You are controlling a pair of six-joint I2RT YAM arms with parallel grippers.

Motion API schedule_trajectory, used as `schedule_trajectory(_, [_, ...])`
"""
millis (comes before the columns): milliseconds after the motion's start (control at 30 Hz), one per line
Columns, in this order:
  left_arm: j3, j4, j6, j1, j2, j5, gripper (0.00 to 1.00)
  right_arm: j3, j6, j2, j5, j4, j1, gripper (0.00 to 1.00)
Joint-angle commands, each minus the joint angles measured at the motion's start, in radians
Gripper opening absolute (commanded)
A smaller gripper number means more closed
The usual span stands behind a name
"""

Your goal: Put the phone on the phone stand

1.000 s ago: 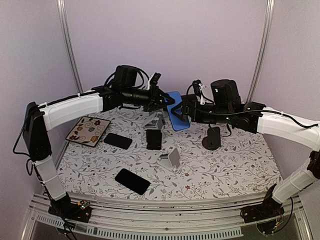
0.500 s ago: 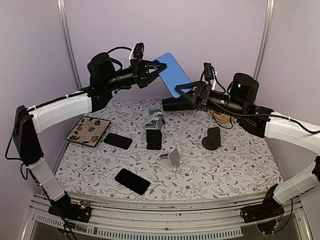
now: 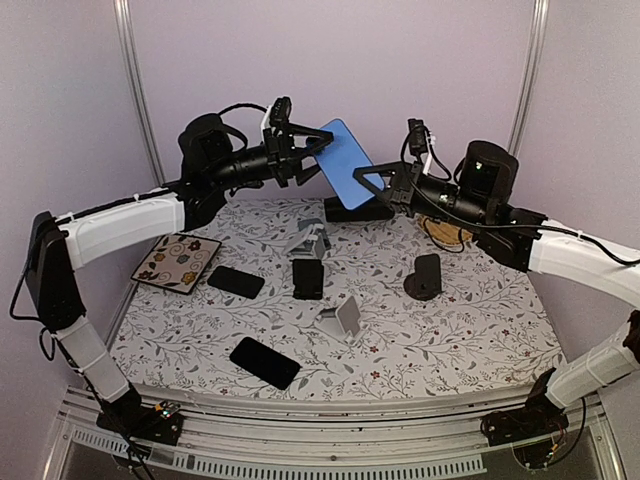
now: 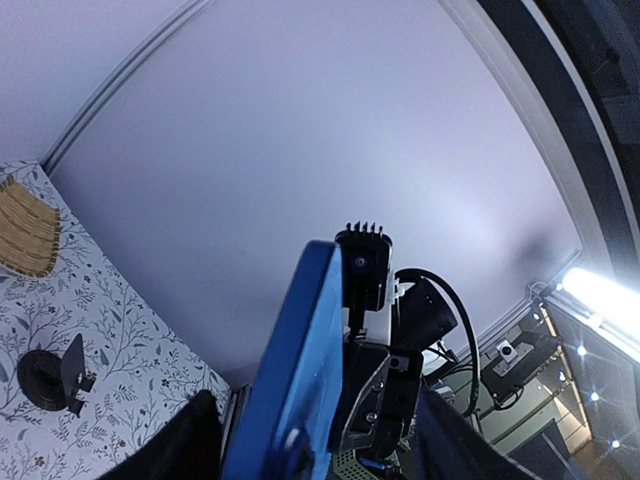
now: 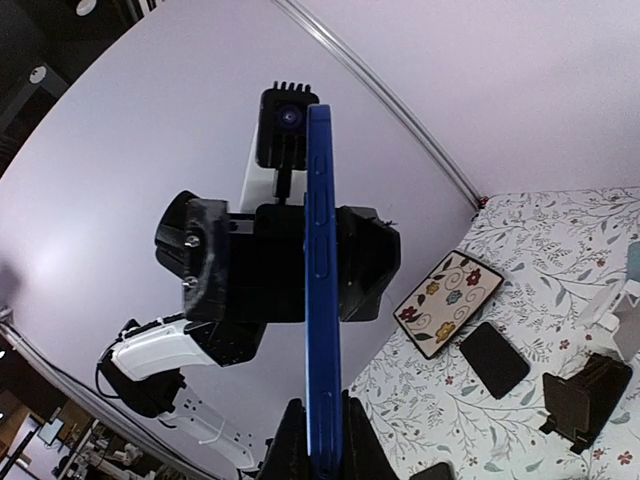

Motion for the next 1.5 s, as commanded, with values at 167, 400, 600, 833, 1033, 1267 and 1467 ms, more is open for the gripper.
schedule_trajectory(167, [0.081,-0.345,0.134,-0.02,-0.045,-0.099,0.97,0.155,-0.337,-0.008,0.463,-0.286,0.105,0.02])
schedule_trajectory(400, [0.176,-0.522,0.143,-0.065,0.016,-0.137,0.97,0.221,-0.525,0.081,0.786,-0.314,0.246,0.02])
schedule_trajectory(600, [0.237,-0.626,0.158,-0.081,0.054,-0.164,0.97,0.286,-0.601,0.159,0.993,-0.336,0.306,0.02])
schedule_trajectory(833, [0.269,-0.703,0.171,-0.083,0.082,-0.185,0.96,0.297,-0.655,0.196,1.08,-0.295,0.33,0.02])
schedule_trajectory(1033, [0.289,-0.708,0.167,-0.083,0.11,-0.163,0.91,0.337,-0.719,0.243,1.117,-0.286,0.348,0.02])
schedule_trajectory(1267, [0.265,-0.655,0.165,-0.082,0.107,-0.144,0.61,0.349,-0.687,0.257,1.103,-0.306,0.35,0.04])
schedule_trajectory(1467, [0.261,-0.615,0.234,-0.068,0.097,-0.101,0.36,0.302,-0.564,0.204,0.891,-0.391,0.301,0.47])
